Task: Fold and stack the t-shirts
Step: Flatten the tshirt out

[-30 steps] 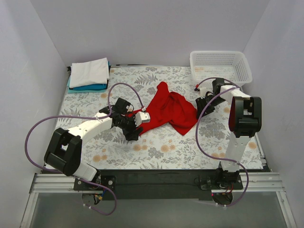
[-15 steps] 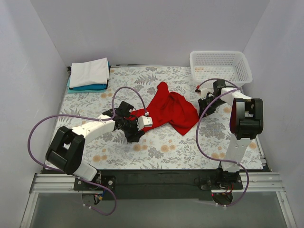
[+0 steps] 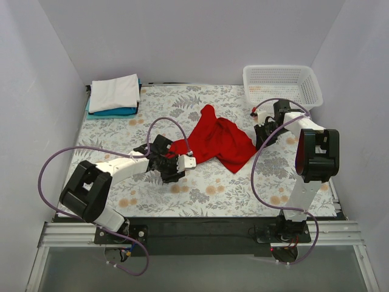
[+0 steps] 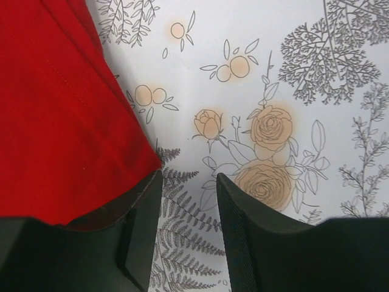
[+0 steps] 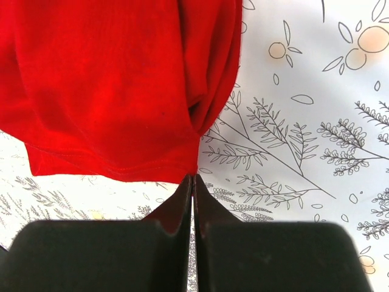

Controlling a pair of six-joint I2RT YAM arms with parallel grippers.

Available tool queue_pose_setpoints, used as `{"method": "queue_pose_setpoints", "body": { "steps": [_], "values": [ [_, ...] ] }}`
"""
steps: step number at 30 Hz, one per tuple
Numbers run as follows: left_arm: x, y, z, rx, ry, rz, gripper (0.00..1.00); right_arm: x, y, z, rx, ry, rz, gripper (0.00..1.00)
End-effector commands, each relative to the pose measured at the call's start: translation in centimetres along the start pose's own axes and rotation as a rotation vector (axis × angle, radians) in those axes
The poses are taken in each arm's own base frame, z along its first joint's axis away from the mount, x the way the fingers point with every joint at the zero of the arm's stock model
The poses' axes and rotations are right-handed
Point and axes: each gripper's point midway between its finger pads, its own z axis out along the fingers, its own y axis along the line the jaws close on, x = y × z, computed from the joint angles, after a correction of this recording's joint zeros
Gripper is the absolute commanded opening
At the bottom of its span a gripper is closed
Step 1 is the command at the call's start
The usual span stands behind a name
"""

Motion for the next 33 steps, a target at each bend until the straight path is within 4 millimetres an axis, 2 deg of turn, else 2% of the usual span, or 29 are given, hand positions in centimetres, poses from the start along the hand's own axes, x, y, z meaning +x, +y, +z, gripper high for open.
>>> {"method": "queue_pose_setpoints", "body": {
  "steps": [1, 5, 8, 14, 21, 25, 27, 33],
  "values": [
    [-0.9, 1.6, 0.4, -0.050, -0.032, 0.098, 0.40, -1.2, 0.5, -1.3, 0.005, -0.041, -0.010, 0.01],
    [-2.2, 1.4, 0.2, -0.035, -0.085, 0.130, 0.38, -1.1, 0.4, -1.3, 0.010, -0.036, -0.011, 0.01],
    [-2.9, 0.4, -0.2, -0.004, -0.136, 0.162, 0.36, -1.1, 0.3, -1.4, 0.015, -0.026, -0.005, 0.01],
    [-3.4, -0.5, -0.5, 0.019, -0.179, 0.206, 0.35, -0.8, 1.0, -2.0, 0.012, -0.033, -0.009, 0.01],
    [-2.2, 0.8, 0.4, -0.007, -0.174, 0.251, 0.35, -1.1, 1.3, -2.4, 0.005, -0.042, -0.009, 0.01],
    [-0.2, 2.8, 0.5, -0.044, -0.162, 0.201, 0.35, -1.2, 1.5, -2.6, -0.001, -0.046, -0.014, 0.01],
    [0.1, 3.4, 0.5, -0.050, -0.163, 0.198, 0.35, -1.1, 1.5, -2.6, -0.003, -0.045, -0.013, 0.01],
    [0.6, 2.7, 0.8, -0.013, -0.174, 0.222, 0.36, -1.2, 1.4, -2.4, -0.006, -0.042, -0.013, 0.01]
  ]
}}
